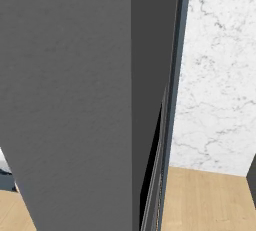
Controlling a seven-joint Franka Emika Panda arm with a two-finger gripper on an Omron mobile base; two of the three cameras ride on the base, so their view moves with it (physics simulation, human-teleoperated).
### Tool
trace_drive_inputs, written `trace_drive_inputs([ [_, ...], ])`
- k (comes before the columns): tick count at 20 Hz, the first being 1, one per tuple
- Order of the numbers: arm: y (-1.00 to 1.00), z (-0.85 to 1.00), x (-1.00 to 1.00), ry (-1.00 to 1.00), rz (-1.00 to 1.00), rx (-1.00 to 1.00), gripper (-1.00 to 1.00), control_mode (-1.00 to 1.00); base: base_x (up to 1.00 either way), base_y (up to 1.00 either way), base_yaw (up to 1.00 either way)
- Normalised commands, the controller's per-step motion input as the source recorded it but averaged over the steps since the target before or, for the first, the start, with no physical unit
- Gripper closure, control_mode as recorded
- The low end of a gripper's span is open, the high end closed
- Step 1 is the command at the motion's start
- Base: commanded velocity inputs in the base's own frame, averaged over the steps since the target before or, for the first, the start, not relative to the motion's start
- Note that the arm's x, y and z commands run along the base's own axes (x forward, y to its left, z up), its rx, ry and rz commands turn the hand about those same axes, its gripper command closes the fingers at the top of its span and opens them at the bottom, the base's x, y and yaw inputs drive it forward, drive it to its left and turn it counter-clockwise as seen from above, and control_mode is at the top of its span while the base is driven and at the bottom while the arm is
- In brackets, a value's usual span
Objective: Place one onion and one chicken drumstick in each tupperware on the nearby counter, to pack two identical lunches.
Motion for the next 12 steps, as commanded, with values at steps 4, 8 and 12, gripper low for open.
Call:
trace_drive_inputs([
  [4,-0.03,0.79,-1.00,0.00,-0.04,0.03,1.00,-1.00,0.00,0.00,0.00],
  [8,-0.13,0.57,-1.00,0.00,-0.03,0.06,1.00,-1.00,0.00,0.00,0.00],
  [12,0.00,0.12,-1.00,0.00,0.00,0.01,1.00,-1.00,0.00,0.00,0.00],
])
